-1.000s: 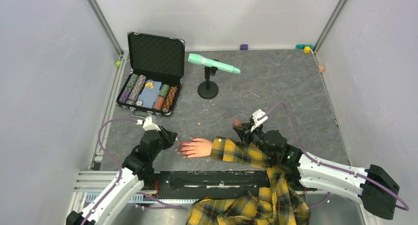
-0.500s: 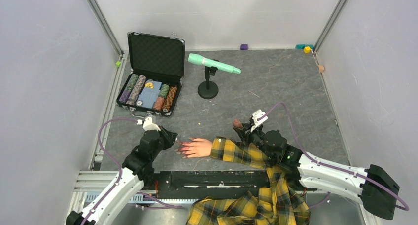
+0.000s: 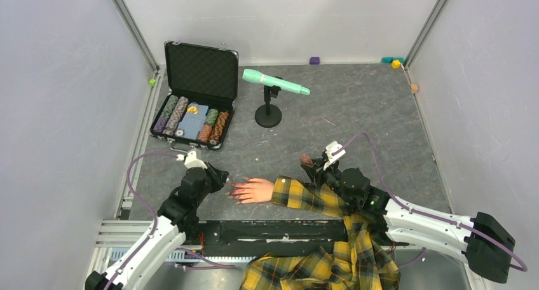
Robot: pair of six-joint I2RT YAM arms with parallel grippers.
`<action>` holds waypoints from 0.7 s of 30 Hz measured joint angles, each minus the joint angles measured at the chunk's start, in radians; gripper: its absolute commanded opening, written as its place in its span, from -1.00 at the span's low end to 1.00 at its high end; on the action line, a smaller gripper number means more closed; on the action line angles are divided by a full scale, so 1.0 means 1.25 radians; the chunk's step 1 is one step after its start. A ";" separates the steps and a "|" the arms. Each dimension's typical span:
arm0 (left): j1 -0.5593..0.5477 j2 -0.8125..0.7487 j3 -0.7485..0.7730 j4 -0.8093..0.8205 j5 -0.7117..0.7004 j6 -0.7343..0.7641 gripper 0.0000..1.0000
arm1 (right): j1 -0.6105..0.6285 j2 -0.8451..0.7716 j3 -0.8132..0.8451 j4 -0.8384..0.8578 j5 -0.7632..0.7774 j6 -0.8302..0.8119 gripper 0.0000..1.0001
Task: Paint the nails
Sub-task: Paint the nail polish on the nail.
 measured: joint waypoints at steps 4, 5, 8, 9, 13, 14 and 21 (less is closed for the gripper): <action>0.000 0.001 0.000 0.000 0.000 0.000 -0.96 | 0.000 0.000 0.000 0.000 0.000 0.000 -1.00; 0.000 0.002 0.000 0.000 -0.001 0.000 -0.96 | 0.000 -0.001 0.000 0.000 0.000 0.000 -1.00; 0.000 0.004 0.000 -0.001 -0.003 0.000 -0.96 | 0.000 -0.001 0.000 0.000 0.001 0.000 -1.00; 0.000 0.005 0.000 -0.002 -0.004 0.000 -0.96 | 0.000 -0.001 0.000 0.000 0.001 0.000 -1.00; 0.000 0.006 0.000 -0.002 -0.006 0.000 -0.96 | 0.000 -0.004 -0.001 0.000 0.002 0.000 -1.00; 0.000 0.006 0.000 -0.002 -0.006 0.000 -0.96 | 0.000 -0.005 -0.002 0.000 0.003 0.000 -1.00; 0.000 0.006 0.000 -0.003 -0.007 0.000 -0.96 | 0.000 -0.007 -0.005 0.000 0.006 -0.001 -1.00</action>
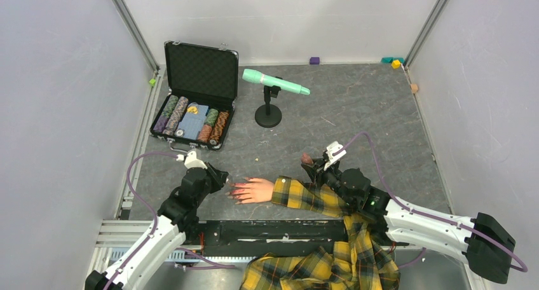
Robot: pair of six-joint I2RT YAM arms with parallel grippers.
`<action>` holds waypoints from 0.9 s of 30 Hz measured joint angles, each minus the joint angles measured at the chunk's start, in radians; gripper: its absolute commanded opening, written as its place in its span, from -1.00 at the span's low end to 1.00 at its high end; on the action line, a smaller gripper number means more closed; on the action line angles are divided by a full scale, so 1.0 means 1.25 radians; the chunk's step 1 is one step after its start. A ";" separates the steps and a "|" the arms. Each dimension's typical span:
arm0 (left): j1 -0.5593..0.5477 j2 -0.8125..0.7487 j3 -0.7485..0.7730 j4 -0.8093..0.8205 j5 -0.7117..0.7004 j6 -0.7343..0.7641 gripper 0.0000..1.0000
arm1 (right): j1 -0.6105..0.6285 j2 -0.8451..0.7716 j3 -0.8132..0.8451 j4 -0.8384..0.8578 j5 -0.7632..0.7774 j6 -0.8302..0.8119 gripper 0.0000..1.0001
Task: Paint the nails
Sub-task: Paint the nail polish on the nail.
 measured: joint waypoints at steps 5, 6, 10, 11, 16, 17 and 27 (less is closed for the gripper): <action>0.000 0.000 0.000 0.000 -0.001 0.000 -0.96 | 0.000 0.000 -0.001 0.000 0.000 0.000 -1.00; 0.000 0.000 0.000 -0.001 -0.002 0.000 -0.96 | 0.000 0.000 -0.001 0.000 0.000 0.000 -1.00; 0.000 0.000 0.000 -0.003 -0.004 0.000 -0.96 | 0.000 -0.001 -0.001 0.000 0.000 0.000 -1.00; 0.000 0.000 0.000 -0.005 -0.006 0.000 -0.96 | 0.000 -0.001 -0.001 0.000 0.000 0.000 -1.00; 0.000 0.000 0.000 -0.009 -0.009 0.000 -0.96 | 0.000 -0.004 -0.003 0.000 0.000 0.000 -1.00; 0.000 0.000 0.000 -0.009 -0.009 0.000 -0.96 | 0.000 -0.004 -0.003 0.000 0.000 0.000 -1.00; 0.000 -0.002 0.000 -0.014 -0.021 -0.001 -0.96 | 0.000 -0.004 -0.003 0.000 0.002 0.000 -1.00</action>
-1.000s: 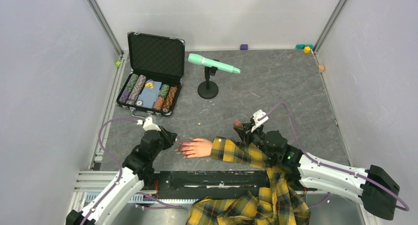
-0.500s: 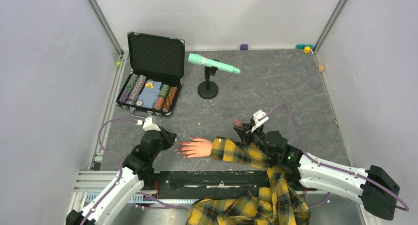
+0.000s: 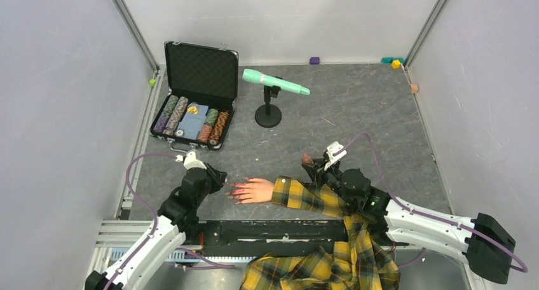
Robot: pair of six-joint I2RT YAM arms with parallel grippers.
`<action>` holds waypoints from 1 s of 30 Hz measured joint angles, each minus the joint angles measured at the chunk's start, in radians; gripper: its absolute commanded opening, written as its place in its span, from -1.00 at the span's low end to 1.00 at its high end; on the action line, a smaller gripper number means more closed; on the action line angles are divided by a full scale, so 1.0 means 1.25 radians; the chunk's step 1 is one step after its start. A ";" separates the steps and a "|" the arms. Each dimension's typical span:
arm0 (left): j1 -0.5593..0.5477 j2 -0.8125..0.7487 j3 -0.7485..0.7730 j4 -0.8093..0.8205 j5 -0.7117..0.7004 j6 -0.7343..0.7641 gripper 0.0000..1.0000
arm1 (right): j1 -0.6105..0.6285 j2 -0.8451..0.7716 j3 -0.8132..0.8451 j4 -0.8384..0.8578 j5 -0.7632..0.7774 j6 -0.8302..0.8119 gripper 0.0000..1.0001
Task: Paint the nails
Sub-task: Paint the nail polish on the nail.
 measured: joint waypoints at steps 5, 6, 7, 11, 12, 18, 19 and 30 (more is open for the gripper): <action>0.000 -0.009 0.000 -0.005 -0.003 0.000 -0.96 | 0.000 0.000 -0.001 0.000 0.005 0.000 -1.00; 0.000 -0.012 0.000 -0.007 -0.007 -0.001 -0.96 | 0.000 0.000 -0.002 0.000 0.006 0.000 -1.00; 0.000 -0.015 0.000 -0.009 -0.009 -0.002 -0.96 | 0.000 0.000 -0.002 0.000 0.007 0.000 -1.00; 0.000 -0.034 0.000 -0.011 -0.026 -0.012 -0.96 | 0.000 -0.001 -0.004 0.000 0.008 0.000 -1.00; 0.000 -0.039 0.001 -0.013 -0.030 -0.014 -0.96 | 0.000 -0.001 -0.004 0.000 0.008 0.000 -1.00; 0.000 -0.096 0.003 -0.023 -0.049 -0.032 -0.96 | 0.000 -0.004 -0.004 0.000 0.010 0.000 -1.00; 0.000 -0.107 0.003 -0.023 -0.050 -0.032 -0.96 | 0.000 -0.005 -0.004 0.000 0.010 0.000 -1.00; 0.000 -0.170 0.003 -0.022 -0.035 -0.031 -0.96 | 0.000 -0.006 -0.004 0.000 0.010 0.000 -1.00</action>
